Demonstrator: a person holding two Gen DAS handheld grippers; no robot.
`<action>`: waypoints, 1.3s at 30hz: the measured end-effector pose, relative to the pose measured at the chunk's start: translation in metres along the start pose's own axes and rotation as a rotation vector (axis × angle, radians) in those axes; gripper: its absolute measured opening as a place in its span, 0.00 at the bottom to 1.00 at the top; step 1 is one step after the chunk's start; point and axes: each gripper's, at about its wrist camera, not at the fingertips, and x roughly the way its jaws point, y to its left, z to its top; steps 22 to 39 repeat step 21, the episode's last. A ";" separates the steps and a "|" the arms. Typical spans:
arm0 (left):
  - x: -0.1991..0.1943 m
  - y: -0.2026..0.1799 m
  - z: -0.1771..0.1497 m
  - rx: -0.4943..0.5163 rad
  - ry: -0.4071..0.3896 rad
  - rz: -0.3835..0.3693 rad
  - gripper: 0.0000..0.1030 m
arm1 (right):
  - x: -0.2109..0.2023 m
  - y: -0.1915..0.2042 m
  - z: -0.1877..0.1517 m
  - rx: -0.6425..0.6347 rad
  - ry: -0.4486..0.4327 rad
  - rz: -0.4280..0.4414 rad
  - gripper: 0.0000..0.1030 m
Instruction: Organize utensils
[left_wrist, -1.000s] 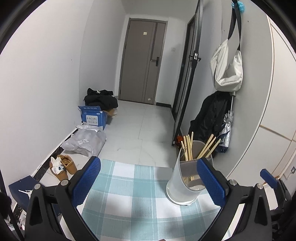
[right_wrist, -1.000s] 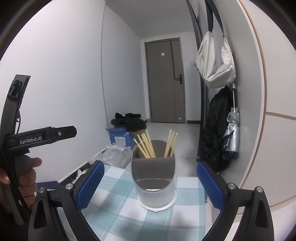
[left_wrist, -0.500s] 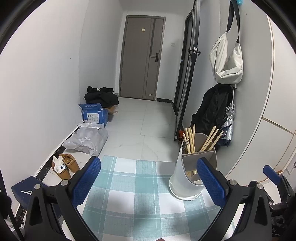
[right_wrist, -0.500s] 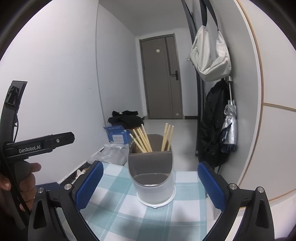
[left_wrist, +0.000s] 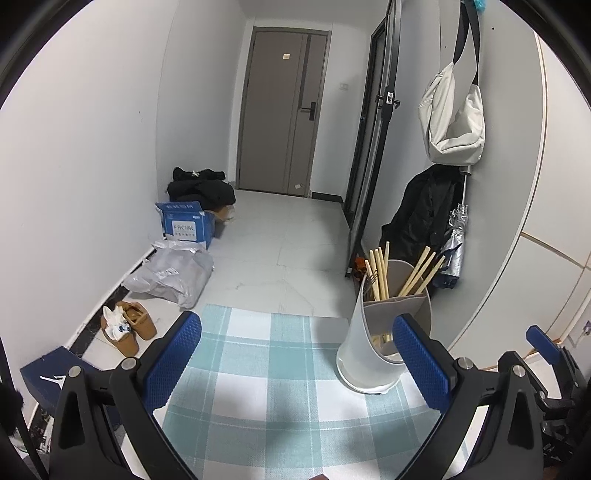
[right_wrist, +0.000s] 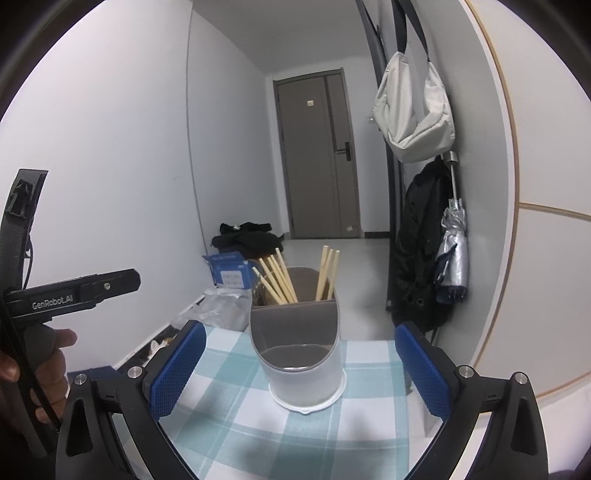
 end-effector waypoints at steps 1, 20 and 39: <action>0.000 0.000 0.000 0.001 0.002 0.001 0.99 | 0.000 0.000 0.000 0.003 0.000 0.001 1.00; 0.001 0.004 -0.001 -0.027 0.010 0.005 0.99 | 0.002 0.002 -0.001 -0.002 0.009 0.009 1.00; 0.001 0.004 -0.001 -0.027 0.011 0.003 0.99 | 0.003 0.003 -0.001 -0.004 0.011 0.009 1.00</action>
